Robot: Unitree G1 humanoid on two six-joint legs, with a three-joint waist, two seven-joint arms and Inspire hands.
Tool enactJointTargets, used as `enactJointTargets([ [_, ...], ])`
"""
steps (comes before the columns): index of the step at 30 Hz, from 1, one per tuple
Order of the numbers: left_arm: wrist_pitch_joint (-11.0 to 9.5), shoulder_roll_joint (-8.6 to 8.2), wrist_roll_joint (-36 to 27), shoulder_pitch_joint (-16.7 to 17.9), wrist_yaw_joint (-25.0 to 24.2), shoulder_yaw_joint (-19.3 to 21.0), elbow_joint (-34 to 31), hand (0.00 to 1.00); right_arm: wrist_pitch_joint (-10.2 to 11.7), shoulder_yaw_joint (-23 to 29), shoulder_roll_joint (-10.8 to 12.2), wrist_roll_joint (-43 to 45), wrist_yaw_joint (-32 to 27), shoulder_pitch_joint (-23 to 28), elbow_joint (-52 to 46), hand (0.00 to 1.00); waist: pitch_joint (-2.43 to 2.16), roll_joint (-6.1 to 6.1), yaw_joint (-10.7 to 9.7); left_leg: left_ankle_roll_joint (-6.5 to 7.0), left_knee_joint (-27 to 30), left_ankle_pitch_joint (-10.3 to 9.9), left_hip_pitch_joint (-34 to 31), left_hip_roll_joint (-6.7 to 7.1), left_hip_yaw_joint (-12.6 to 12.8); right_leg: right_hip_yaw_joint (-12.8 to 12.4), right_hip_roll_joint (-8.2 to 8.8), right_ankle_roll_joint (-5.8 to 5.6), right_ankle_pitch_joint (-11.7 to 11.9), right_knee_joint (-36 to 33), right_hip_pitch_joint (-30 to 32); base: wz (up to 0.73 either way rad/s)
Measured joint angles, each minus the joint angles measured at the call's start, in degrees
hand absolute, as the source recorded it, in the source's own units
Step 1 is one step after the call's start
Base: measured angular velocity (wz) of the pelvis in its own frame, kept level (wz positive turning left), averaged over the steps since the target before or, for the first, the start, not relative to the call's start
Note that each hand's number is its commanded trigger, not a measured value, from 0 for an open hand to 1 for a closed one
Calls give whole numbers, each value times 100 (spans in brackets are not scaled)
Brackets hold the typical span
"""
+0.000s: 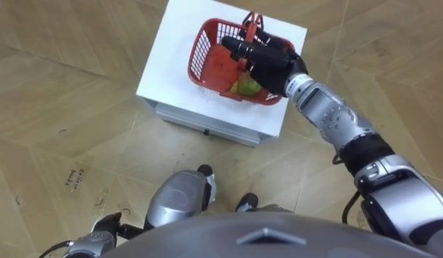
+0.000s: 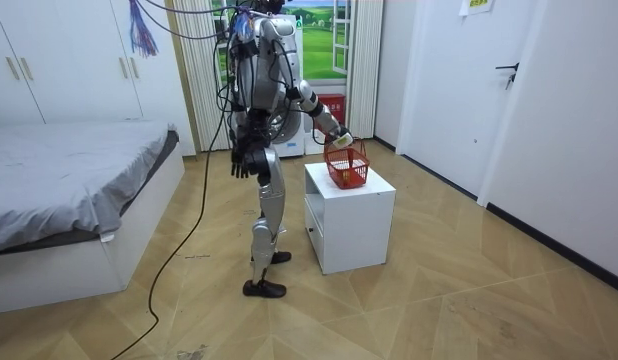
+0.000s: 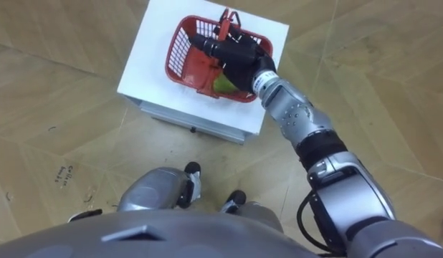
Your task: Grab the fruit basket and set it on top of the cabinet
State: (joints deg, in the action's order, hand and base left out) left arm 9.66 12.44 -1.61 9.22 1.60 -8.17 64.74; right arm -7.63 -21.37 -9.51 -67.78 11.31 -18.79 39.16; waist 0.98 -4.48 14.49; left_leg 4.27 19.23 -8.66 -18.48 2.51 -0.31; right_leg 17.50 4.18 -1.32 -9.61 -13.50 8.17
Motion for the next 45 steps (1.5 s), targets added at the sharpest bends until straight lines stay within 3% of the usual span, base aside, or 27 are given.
enactJointTargets([
  [7,10,0,-7,13,11,-1,-69,0,3,12,-84,-616,-76,97,-549,0,-5,-14,-65,1,6,1,18,3,-7,29,1,0,0,2,-24,1],
  [17,3,50,-4,75,74,13,-102,0,4,24,-194,-880,-80,454,-942,0,-2,-183,-232,-2,-90,-2,213,-3,63,17,-2,0,0,89,-201,-2],
  [22,-4,103,-4,76,60,45,-117,0,5,29,-270,-878,-77,585,-1094,0,-14,-209,-325,-2,-80,-2,216,-6,109,-13,-2,1,1,92,-200,-1],
  [31,-14,103,-117,81,100,129,-108,0,2,257,-481,-821,-63,1406,-1553,0,-37,-171,-377,10,-69,-9,156,-12,153,-46,0,1,1,71,-126,-1],
  [37,9,103,-118,95,196,124,-61,0,2,251,-551,-821,-61,1450,-1552,0,-84,-95,-407,9,-84,-9,168,-12,153,-41,-1,1,1,71,-132,0],
  [45,31,102,-119,148,236,124,-62,0,0,249,-548,-828,-51,1457,-1552,0,-82,-98,-468,9,-97,-9,169,-9,152,-40,0,1,1,73,-129,0],
])
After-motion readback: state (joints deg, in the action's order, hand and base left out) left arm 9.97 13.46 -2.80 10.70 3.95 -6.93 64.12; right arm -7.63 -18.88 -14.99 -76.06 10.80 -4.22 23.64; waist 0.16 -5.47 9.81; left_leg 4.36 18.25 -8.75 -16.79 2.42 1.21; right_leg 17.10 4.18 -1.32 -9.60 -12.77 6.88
